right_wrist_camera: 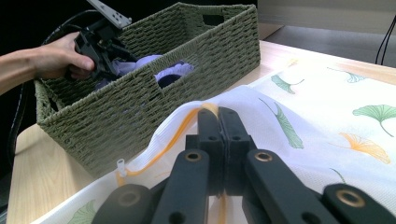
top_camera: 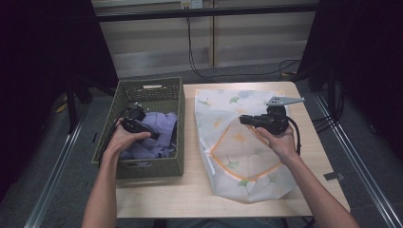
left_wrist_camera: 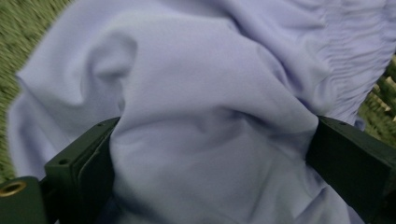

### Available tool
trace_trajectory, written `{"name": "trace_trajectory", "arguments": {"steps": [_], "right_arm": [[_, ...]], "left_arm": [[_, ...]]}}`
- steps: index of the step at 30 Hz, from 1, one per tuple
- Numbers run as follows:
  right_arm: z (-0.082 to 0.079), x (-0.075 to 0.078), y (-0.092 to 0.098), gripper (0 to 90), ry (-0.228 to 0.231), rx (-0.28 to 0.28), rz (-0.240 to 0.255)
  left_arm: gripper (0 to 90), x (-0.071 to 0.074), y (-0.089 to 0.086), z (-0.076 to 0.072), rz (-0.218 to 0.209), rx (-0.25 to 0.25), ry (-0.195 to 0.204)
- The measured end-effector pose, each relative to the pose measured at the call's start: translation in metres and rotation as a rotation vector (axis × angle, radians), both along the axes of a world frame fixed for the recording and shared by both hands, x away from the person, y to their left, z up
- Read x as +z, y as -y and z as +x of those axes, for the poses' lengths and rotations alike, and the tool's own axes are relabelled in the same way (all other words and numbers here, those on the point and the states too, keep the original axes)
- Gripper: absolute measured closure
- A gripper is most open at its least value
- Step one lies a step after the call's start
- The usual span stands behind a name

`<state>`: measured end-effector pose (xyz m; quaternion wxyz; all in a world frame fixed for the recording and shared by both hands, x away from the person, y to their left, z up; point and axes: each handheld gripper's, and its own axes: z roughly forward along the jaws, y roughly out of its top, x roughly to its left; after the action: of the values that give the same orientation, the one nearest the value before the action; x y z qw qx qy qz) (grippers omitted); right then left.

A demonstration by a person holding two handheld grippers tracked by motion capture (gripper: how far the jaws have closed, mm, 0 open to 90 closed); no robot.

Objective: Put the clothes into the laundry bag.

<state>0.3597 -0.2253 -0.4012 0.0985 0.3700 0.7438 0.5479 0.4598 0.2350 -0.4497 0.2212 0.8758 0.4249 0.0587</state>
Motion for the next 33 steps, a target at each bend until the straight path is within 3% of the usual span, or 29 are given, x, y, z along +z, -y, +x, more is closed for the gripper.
{"name": "trace_trajectory", "arguments": {"steps": [1, 3, 4, 10, 12, 13, 20, 22, 28, 33], "right_arm": [[0.000, 0.000, 0.000, 89.7, -0.001, -0.002, -0.001], [-0.001, 0.001, -0.001, 89.7, -0.003, 0.003, -0.006], [-0.001, 0.001, -0.001, 89.7, 0.002, 0.003, -0.012], [-0.001, 0.001, -0.002, 89.7, -0.004, 0.002, -0.011], [0.000, 0.001, -0.002, 89.7, -0.005, 0.003, -0.013], [0.000, 0.000, -0.002, 89.7, -0.004, 0.003, -0.015], [0.000, -0.001, -0.003, 89.7, -0.006, 0.000, -0.020], [0.000, -0.001, -0.003, 89.7, -0.005, 0.002, -0.017], [-0.001, -0.001, -0.003, 89.7, -0.005, 0.004, -0.019], [0.000, -0.001, -0.002, 89.6, -0.010, 0.010, -0.008]], "left_arm": [[6.7, -0.001, 0.002, -0.001, -0.007, 0.029, 0.009], [7.2, 0.001, 0.001, 0.000, 0.008, 0.007, 0.012], [7.4, -0.001, 0.003, -0.001, -0.008, 0.028, 0.017], [7.6, -0.005, 0.006, -0.001, 0.058, -0.009, 0.008], [7.9, -0.005, 0.009, -0.003, 0.064, -0.026, 0.006], [7.9, -0.007, 0.009, -0.003, 0.052, -0.011, 0.013], [8.3, -0.014, 0.011, 0.000, 0.133, -0.035, 0.000], [8.0, -0.015, 0.011, 0.000, 0.121, -0.018, -0.014], [5.5, -0.022, 0.010, 0.001, 0.157, -0.029, -0.030], [1.2, -0.031, 0.006, 0.003, 0.113, 0.029, -0.055]]}}
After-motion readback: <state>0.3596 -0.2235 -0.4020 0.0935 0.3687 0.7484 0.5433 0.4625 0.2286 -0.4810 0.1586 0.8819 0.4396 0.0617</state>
